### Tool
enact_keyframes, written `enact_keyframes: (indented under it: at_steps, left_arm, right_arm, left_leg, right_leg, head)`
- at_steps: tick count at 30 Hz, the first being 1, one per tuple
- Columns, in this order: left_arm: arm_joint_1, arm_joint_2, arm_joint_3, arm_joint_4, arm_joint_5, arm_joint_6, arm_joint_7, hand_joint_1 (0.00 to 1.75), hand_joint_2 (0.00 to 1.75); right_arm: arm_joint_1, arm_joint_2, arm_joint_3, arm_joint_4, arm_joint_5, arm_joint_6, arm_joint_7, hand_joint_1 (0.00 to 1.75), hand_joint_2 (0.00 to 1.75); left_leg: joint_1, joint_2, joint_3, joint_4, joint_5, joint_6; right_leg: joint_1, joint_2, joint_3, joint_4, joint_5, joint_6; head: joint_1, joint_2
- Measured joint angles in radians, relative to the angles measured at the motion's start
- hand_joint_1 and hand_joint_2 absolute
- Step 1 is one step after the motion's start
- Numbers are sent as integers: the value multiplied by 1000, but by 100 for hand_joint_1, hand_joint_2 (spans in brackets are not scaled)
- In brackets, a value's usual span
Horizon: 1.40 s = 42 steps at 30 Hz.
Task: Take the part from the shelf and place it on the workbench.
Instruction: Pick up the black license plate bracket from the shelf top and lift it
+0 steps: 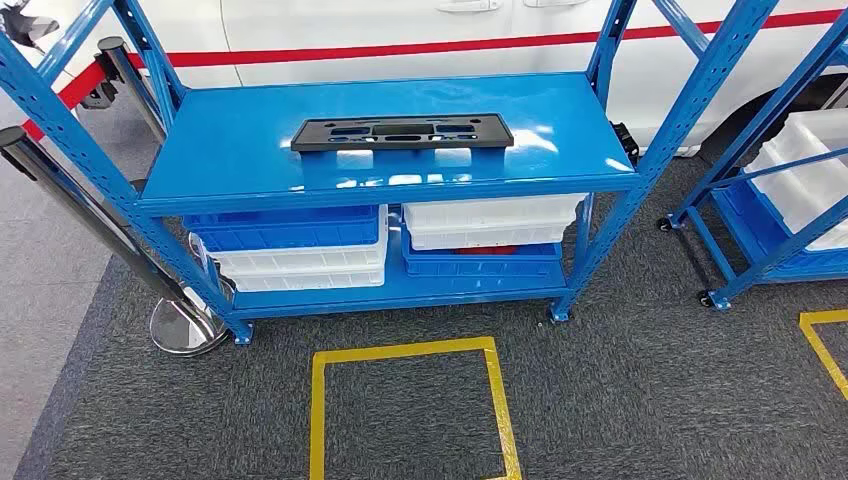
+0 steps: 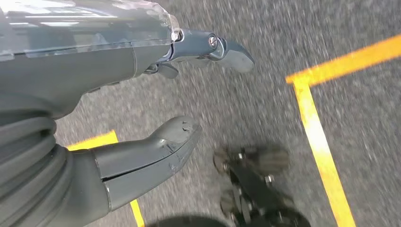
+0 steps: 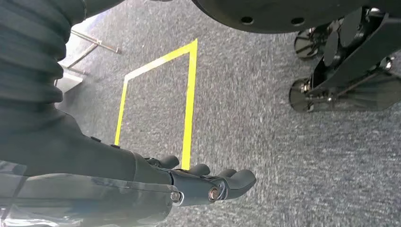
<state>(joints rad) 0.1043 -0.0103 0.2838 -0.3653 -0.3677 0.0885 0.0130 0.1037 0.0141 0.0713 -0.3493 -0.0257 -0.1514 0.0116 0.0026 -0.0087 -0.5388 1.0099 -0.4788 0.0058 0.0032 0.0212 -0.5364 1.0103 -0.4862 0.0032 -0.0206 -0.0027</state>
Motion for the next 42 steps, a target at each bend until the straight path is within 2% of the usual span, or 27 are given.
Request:
enact_keyframes:
  at_steps: [5, 9, 14, 16, 17, 18, 20, 21, 26, 31, 42]
  left_arm:
    - [-14, 0, 82, 8, -115, 26, 6, 0, 175]
    - [-28, 0, 163, 20, -234, 55, 8, 0, 0]
    - [-45, 0, 267, 37, -380, 89, 8, 0, 0]
    - [-53, 0, 307, 44, -438, 102, 8, 0, 0]
    - [-56, 0, 328, 48, -468, 109, 7, 0, 0]
    - [-60, 0, 348, 52, -497, 116, 7, 0, 44]
    - [-68, 0, 390, 60, -553, 129, 6, 0, 131]
    - [-72, 0, 412, 64, -582, 137, 6, 0, 175]
    - [-91, -1, 519, 84, -719, 175, 2, 0, 175]
    - [-102, -1, 590, 94, -807, 203, -4, 0, 175]
    - [-117, -5, 709, 119, -927, 248, -22, 0, 175]
  right_arm:
    - [-13, 7, 24, 19, -11, -46, 8, 0, 175]
    - [-26, 14, 46, 37, -19, -95, 14, 0, 175]
    - [-42, 23, 72, 61, -34, -159, 18, 0, 175]
    - [-48, 28, 83, 70, -41, -185, 19, 0, 87]
    - [-51, 30, 89, 75, -45, -198, 20, 0, 87]
    - [-54, 32, 94, 80, -47, -211, 21, 0, 87]
    - [-61, 35, 105, 90, -53, -237, 23, 0, 175]
    - [-64, 37, 109, 94, -57, -250, 24, 0, 175]
    - [-80, 49, 122, 116, -84, -322, 18, 0, 175]
    - [-88, 57, 114, 123, -128, -373, -48, 0, 175]
    - [-88, 83, 60, 83, -203, -390, -387, 0, 175]
  left_leg:
    - [0, 0, 0, 0, 0, 0]
    - [0, 0, 0, 0, 0, 0]
    - [0, 0, 0, 0, 0, 0]
    - [0, 0, 0, 0, 0, 0]
    - [0, 0, 0, 0, 0, 0]
    - [0, 0, 0, 0, 0, 0]
    - [0, 0, 0, 0, 0, 0]
    - [0, 0, 0, 0, 0, 0]
    - [0, 0, 0, 0, 0, 0]
    - [0, 0, 0, 0, 0, 0]
    - [0, 0, 0, 0, 0, 0]
  right_leg:
    - [0, 0, 0, 0, 0, 0]
    - [0, 0, 0, 0, 0, 0]
    - [0, 0, 0, 0, 0, 0]
    - [0, 0, 0, 0, 0, 0]
    - [0, 0, 0, 0, 0, 0]
    - [0, 0, 0, 0, 0, 0]
    - [0, 0, 0, 0, 0, 0]
    - [0, 0, 0, 0, 0, 0]
    - [0, 0, 0, 0, 0, 0]
    - [0, 0, 0, 0, 0, 0]
    - [0, 0, 0, 0, 0, 0]
  head:
    - [0, 0]
    - [0, 0]
    - [0, 0]
    - [0, 0]
    - [0, 0]
    - [0, 0]
    - [0, 0]
    - [0, 0]
    - [0, 0]
    - [0, 0]
    - [0, 0]
